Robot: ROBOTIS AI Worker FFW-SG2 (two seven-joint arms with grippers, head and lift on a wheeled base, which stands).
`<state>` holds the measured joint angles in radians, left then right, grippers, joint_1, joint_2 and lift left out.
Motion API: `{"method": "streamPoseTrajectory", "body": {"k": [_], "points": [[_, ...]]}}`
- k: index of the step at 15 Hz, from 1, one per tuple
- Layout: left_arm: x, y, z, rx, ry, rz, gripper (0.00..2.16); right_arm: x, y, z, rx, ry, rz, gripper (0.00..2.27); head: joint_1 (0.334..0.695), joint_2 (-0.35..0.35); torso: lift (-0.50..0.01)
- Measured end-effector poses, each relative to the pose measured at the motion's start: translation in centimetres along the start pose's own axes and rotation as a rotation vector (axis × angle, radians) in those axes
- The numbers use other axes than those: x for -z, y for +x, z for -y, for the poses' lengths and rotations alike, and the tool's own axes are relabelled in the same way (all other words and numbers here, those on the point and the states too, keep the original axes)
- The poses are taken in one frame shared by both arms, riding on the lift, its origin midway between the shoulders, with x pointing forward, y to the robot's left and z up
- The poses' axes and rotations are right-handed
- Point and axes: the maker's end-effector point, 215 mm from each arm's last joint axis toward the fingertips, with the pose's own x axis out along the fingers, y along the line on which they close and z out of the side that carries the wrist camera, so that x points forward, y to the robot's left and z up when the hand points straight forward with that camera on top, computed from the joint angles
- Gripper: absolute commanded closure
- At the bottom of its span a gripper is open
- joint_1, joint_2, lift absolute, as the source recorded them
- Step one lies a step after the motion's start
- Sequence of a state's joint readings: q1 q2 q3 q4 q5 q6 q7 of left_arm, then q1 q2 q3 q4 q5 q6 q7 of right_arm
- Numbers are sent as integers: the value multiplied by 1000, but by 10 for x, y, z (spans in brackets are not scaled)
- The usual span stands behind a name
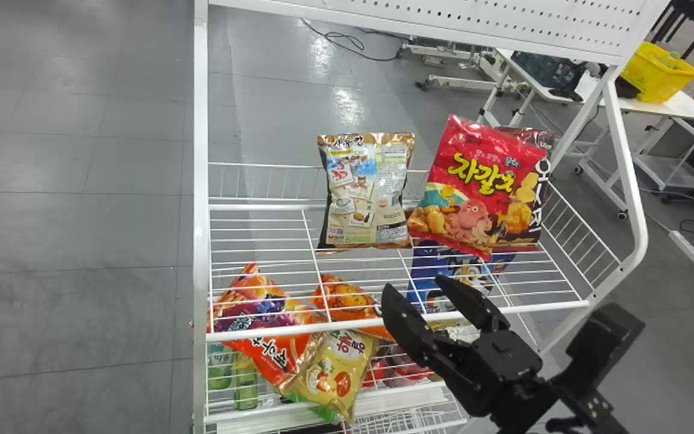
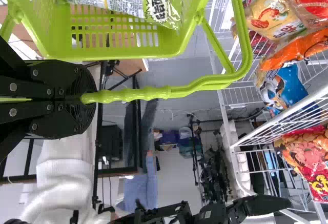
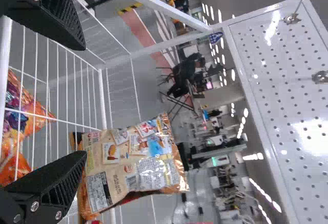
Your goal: Hold basket handle with left hand then pick Gkobukchip with right hand and place into basket
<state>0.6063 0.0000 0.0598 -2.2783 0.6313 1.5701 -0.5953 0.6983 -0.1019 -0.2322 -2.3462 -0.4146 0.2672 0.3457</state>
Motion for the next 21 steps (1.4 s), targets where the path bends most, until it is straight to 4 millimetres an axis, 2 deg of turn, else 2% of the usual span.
{"method": "streamPoseTrajectory", "body": {"k": [4,9,21], "points": [[13,1,-6,3,-38,-12,1966,16,-13,14,106,-55,56,90,695,-350,-32],[21,2,-7,10,-58,-21,1966,38,-25,15,125,-75,8,93,695,-350,-32],[23,1,-9,2,-64,-20,1966,45,-21,4,118,-66,-7,93,695,-350,-32]]}}
